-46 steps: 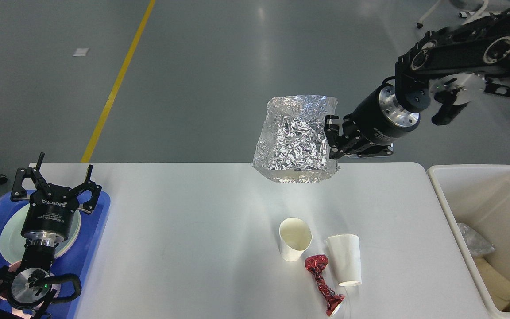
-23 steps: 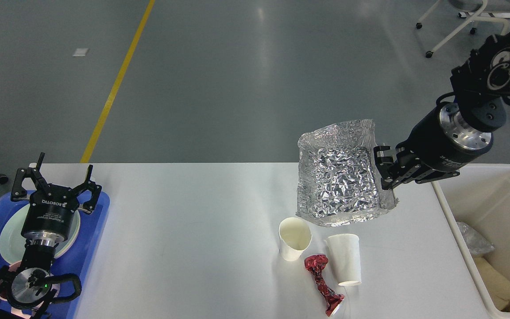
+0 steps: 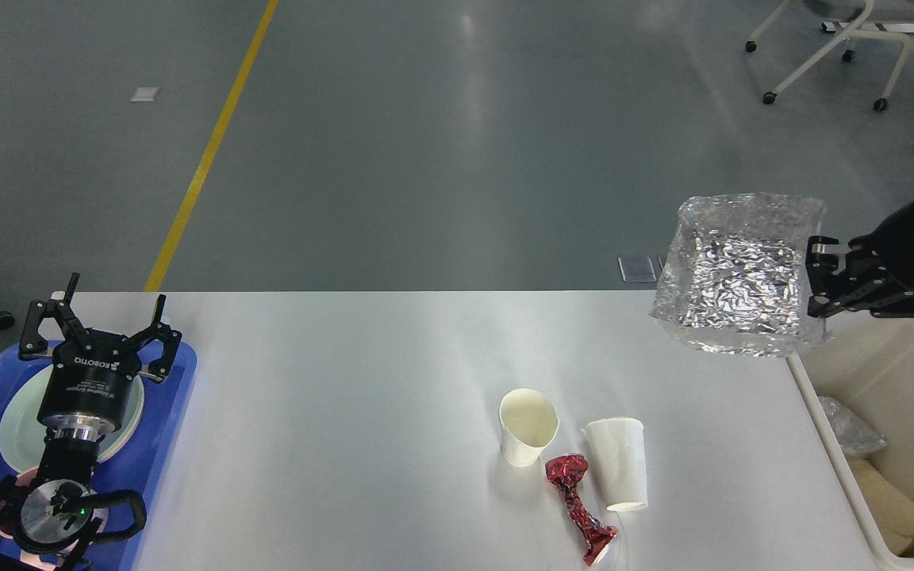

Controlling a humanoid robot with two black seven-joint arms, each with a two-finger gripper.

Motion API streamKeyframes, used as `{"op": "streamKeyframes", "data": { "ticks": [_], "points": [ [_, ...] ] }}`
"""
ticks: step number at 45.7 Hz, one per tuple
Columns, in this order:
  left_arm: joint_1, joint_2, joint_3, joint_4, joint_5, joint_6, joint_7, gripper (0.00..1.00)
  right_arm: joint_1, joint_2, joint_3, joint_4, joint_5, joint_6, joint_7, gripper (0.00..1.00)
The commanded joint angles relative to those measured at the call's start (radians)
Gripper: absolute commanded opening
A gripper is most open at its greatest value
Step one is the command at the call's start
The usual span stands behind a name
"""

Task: Tidy desktop
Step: 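Lower the bagged foil ball into the bin and open the right gripper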

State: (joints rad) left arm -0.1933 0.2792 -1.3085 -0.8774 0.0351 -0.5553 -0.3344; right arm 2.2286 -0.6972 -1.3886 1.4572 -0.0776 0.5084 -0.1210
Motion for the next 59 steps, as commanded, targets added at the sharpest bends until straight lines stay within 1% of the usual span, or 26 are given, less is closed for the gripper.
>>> {"op": "streamKeyframes", "data": {
  "ticks": [1, 10, 14, 19, 24, 29, 32, 37, 40, 45, 50, 59],
  "points": [
    [0.0, 0.0, 0.0, 0.0, 0.0, 0.0, 0.0, 0.96, -0.144, -0.116, 0.016, -0.142, -0.042, -0.011, 0.001, 0.0],
    [0.0, 0.0, 0.0, 0.0, 0.0, 0.0, 0.0, 0.96, -0.397, -0.226, 0.083, -0.376, -0.051, -0.03, 0.004, 0.0],
    [0.0, 0.0, 0.0, 0.0, 0.0, 0.0, 0.0, 0.96, -0.553, -0.229, 0.152, -0.465, -0.051, -0.074, 0.007, 0.0],
    [0.0, 0.0, 0.0, 0.0, 0.0, 0.0, 0.0, 0.96, -0.759, -0.217, 0.261, -0.567, -0.05, -0.158, 0.007, 0.0],
    [0.0, 0.0, 0.0, 0.0, 0.0, 0.0, 0.0, 0.96, -0.97, -0.17, 0.391, -0.665, -0.048, -0.241, 0.009, 0.0],
    [0.0, 0.0, 0.0, 0.0, 0.0, 0.0, 0.0, 0.96, -1.182, -0.096, 0.526, -0.805, -0.045, -0.327, 0.007, 0.0],
    [0.0, 0.0, 0.0, 0.0, 0.0, 0.0, 0.0, 0.96, -1.291, -0.042, 0.582, -0.889, -0.047, -0.356, 0.006, 0.0],
    [0.0, 0.0, 0.0, 0.0, 0.0, 0.0, 0.0, 0.96, -1.446, 0.082, 0.626, -1.061, -0.039, -0.395, 0.004, 0.0],
    [0.0, 0.0, 0.0, 0.0, 0.0, 0.0, 0.0, 0.96, -1.512, 0.148, 0.637, -1.164, -0.036, -0.433, 0.004, 0.0],
    [0.0, 0.0, 0.0, 0.0, 0.0, 0.0, 0.0, 0.96, -1.603, 0.228, 0.637, -1.255, -0.034, -0.505, 0.001, 0.0],
    [0.0, 0.0, 0.0, 0.0, 0.0, 0.0, 0.0, 0.96, -1.623, 0.271, 0.637, -1.284, -0.036, -0.542, 0.0, 0.0],
    [0.0, 0.0, 0.0, 0.0, 0.0, 0.0, 0.0, 0.96, -1.644, 0.292, 0.635, -1.287, -0.034, -0.545, 0.0, 0.0]
  ]
}}
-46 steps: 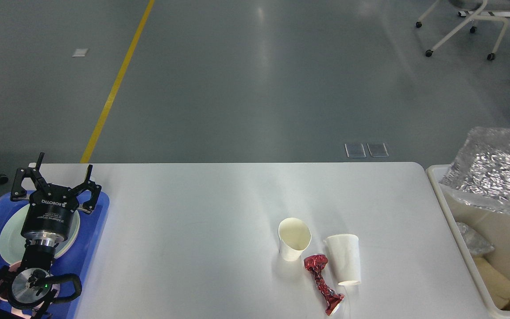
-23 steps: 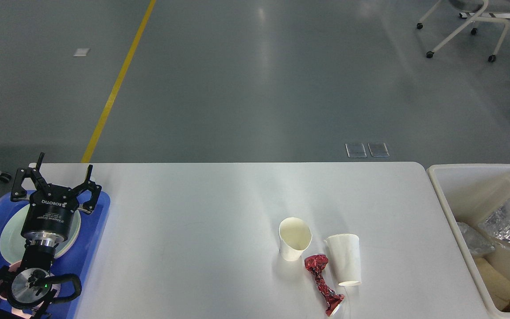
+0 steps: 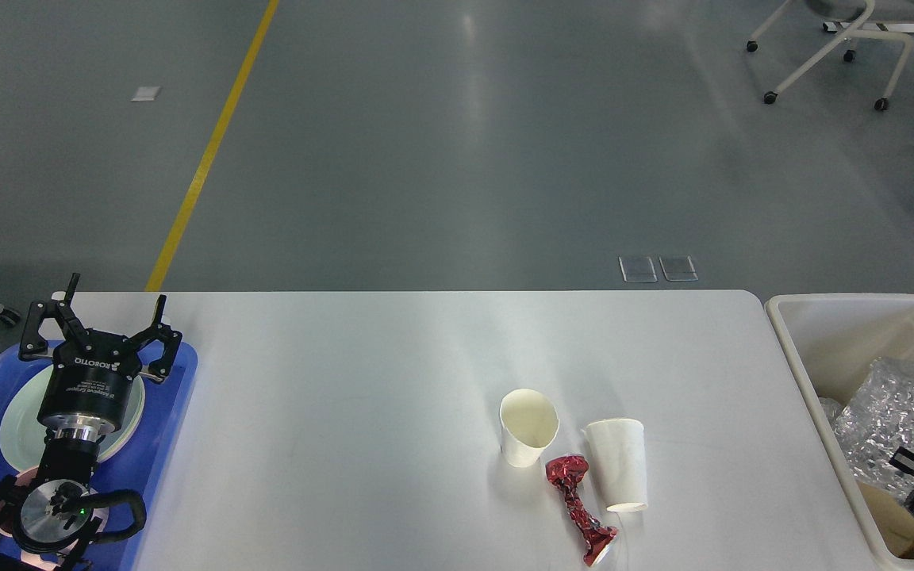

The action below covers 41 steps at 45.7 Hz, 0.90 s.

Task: Tidy desktop
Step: 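Lower the bagged foil ball into the bin and open the right gripper, then raise the right gripper and move it toward the nearer paper cup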

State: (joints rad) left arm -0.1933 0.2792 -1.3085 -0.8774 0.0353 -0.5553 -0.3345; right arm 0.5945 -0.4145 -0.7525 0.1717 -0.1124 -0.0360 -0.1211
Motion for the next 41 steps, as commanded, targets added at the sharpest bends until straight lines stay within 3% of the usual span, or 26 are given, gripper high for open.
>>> {"op": "streamKeyframes", "data": {
  "ticks": [1, 10, 11, 12, 13, 19, 41],
  "points": [
    [0.0, 0.0, 0.0, 0.0, 0.0, 0.0, 0.0, 0.96, -0.01, 0.011, -0.001, -0.001, 0.0, -0.001, 0.0, 0.0],
    [0.0, 0.0, 0.0, 0.0, 0.0, 0.0, 0.0, 0.96, -0.012, 0.019, -0.007, 0.0, 0.0, -0.002, 0.0, 0.0],
    [0.0, 0.0, 0.0, 0.0, 0.0, 0.0, 0.0, 0.96, -0.012, 0.019, -0.008, 0.0, 0.0, -0.007, 0.0, 0.06],
    [0.0, 0.0, 0.0, 0.0, 0.0, 0.0, 0.0, 0.96, -0.01, 0.017, -0.001, 0.0, 0.002, -0.019, 0.001, 0.41],
    [0.0, 0.0, 0.0, 0.0, 0.0, 0.0, 0.0, 0.96, -0.01, 0.016, 0.001, 0.0, 0.003, -0.039, 0.001, 0.61],
    [0.0, 0.0, 0.0, 0.0, 0.0, 0.0, 0.0, 0.96, -0.012, 0.017, -0.005, 0.005, 0.0, -0.159, 0.003, 0.98],
    [0.0, 0.0, 0.0, 0.0, 0.0, 0.0, 0.0, 0.96, 0.039, -0.013, -0.008, 0.057, -0.02, -0.125, 0.003, 1.0]
  ]
}}
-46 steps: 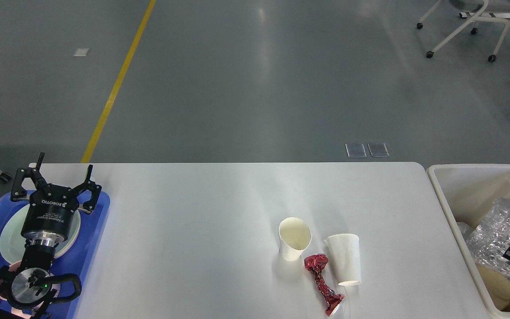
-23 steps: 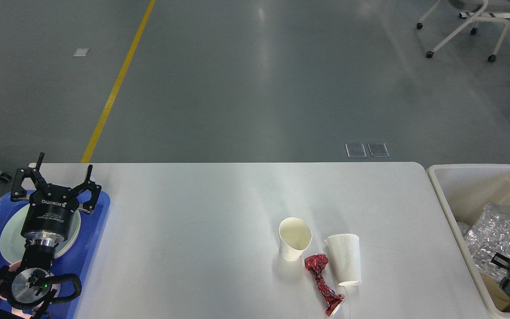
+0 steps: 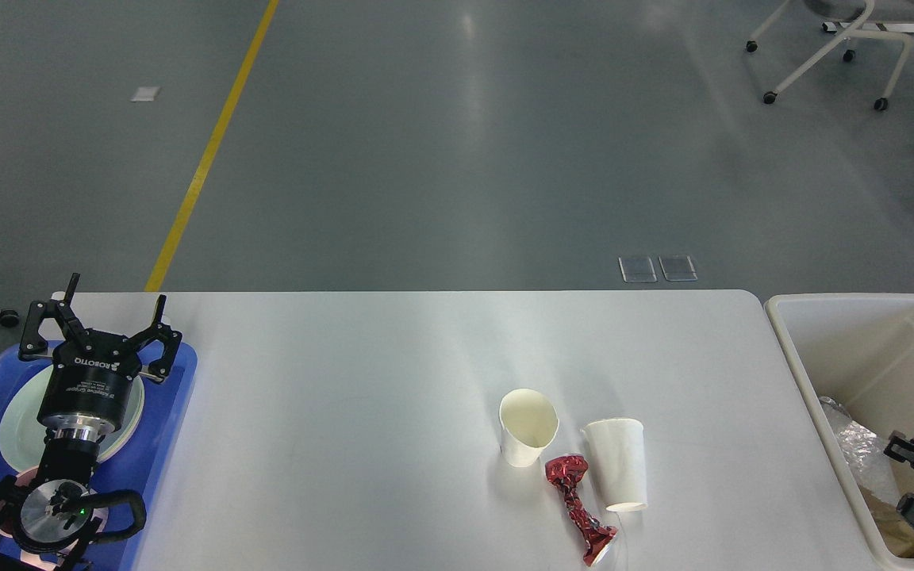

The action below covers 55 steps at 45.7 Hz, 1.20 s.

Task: Tidy desktop
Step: 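Raise the right gripper and move it toward the nearer paper cup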

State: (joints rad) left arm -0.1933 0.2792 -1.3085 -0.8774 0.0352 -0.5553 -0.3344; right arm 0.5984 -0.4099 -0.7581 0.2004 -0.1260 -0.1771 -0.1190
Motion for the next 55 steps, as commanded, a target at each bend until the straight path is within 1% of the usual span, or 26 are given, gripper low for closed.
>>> {"op": "streamKeyframes", "data": {
  "ticks": [1, 7, 17, 24, 29, 34, 39, 46, 52, 55],
  "points": [
    [0.0, 0.0, 0.0, 0.0, 0.0, 0.0, 0.0, 0.96, 0.046, -0.026, -0.004, 0.039, -0.006, 0.019, -0.001, 1.0],
    [0.0, 0.0, 0.0, 0.0, 0.0, 0.0, 0.0, 0.96, 0.142, -0.096, -0.018, 0.157, -0.009, 0.06, -0.001, 1.0],
    [0.0, 0.0, 0.0, 0.0, 0.0, 0.0, 0.002, 0.96, 0.405, -0.208, -0.125, 0.382, -0.104, 0.133, -0.002, 1.0],
    [0.0, 0.0, 0.0, 0.0, 0.0, 0.0, 0.002, 0.96, 0.632, -0.26, -0.277, 0.556, -0.106, 0.203, -0.002, 1.0],
    [0.0, 0.0, 0.0, 0.0, 0.0, 0.0, 0.002, 0.96, 0.826, -0.233, -0.461, 0.662, -0.1, 0.3, -0.001, 1.0],
    [0.0, 0.0, 0.0, 0.0, 0.0, 0.0, 0.002, 0.96, 0.983, -0.178, -0.566, 0.743, -0.096, 0.41, -0.002, 1.0],
    [0.0, 0.0, 0.0, 0.0, 0.0, 0.0, 0.002, 0.96, 1.103, -0.152, -0.581, 0.801, -0.096, 0.521, -0.002, 1.0],
    [0.0, 0.0, 0.0, 0.0, 0.0, 0.0, 0.002, 0.96, 1.291, -0.113, -0.602, 0.948, -0.098, 0.591, -0.002, 1.0],
    [0.0, 0.0, 0.0, 0.0, 0.0, 0.0, 0.002, 0.96, 1.465, -0.023, -0.655, 1.079, -0.095, 0.653, -0.002, 1.0],
    [0.0, 0.0, 0.0, 0.0, 0.0, 0.0, 0.002, 0.96, 1.557, 0.013, -0.656, 1.143, -0.092, 0.721, -0.002, 1.0]
  ]
}}
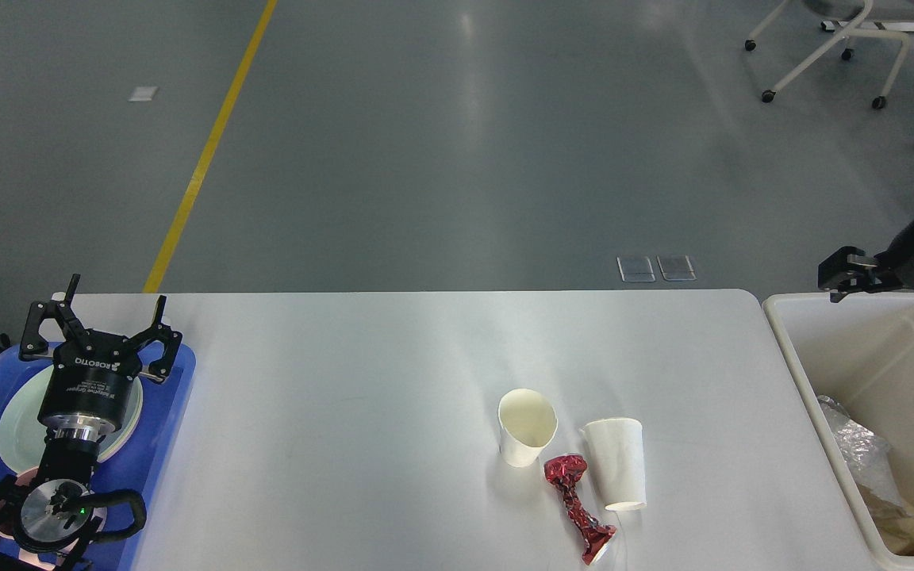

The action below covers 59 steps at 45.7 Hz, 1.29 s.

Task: Tidy desktop
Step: 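Raise the right gripper and move it toward the nearer paper cup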

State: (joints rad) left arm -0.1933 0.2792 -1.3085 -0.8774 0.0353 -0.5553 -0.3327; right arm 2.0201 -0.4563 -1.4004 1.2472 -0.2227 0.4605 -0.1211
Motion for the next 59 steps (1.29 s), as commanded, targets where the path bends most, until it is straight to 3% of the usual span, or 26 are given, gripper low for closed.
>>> {"op": "streamKeyframes", "data": {
  "ticks": [1, 13, 21, 25, 41, 59],
  "points": [
    [0.0, 0.0, 0.0, 0.0, 0.0, 0.0, 0.0, 0.96, 0.159, 0.065, -0.009, 0.115, 0.006, 0.113, 0.0, 1.0],
    [0.0, 0.0, 0.0, 0.0, 0.0, 0.0, -0.002, 0.96, 0.471, 0.085, 0.038, 0.276, 0.094, 0.349, 0.0, 1.0],
    [0.0, 0.0, 0.0, 0.0, 0.0, 0.0, -0.002, 0.96, 0.606, 0.105, 0.101, 0.418, 0.128, 0.425, 0.003, 1.0],
    [0.0, 0.0, 0.0, 0.0, 0.0, 0.0, 0.0, 0.96, 0.626, 0.131, 0.132, 0.471, 0.17, 0.412, 0.001, 1.0],
    [0.0, 0.0, 0.0, 0.0, 0.0, 0.0, 0.0, 0.96, 0.592, 0.139, 0.139, 0.454, 0.186, 0.336, 0.001, 1.0],
    [0.0, 0.0, 0.0, 0.0, 0.0, 0.0, 0.0, 0.96, 0.148, 0.163, 0.184, 0.345, 0.164, 0.047, 0.001, 1.0]
  ]
}}
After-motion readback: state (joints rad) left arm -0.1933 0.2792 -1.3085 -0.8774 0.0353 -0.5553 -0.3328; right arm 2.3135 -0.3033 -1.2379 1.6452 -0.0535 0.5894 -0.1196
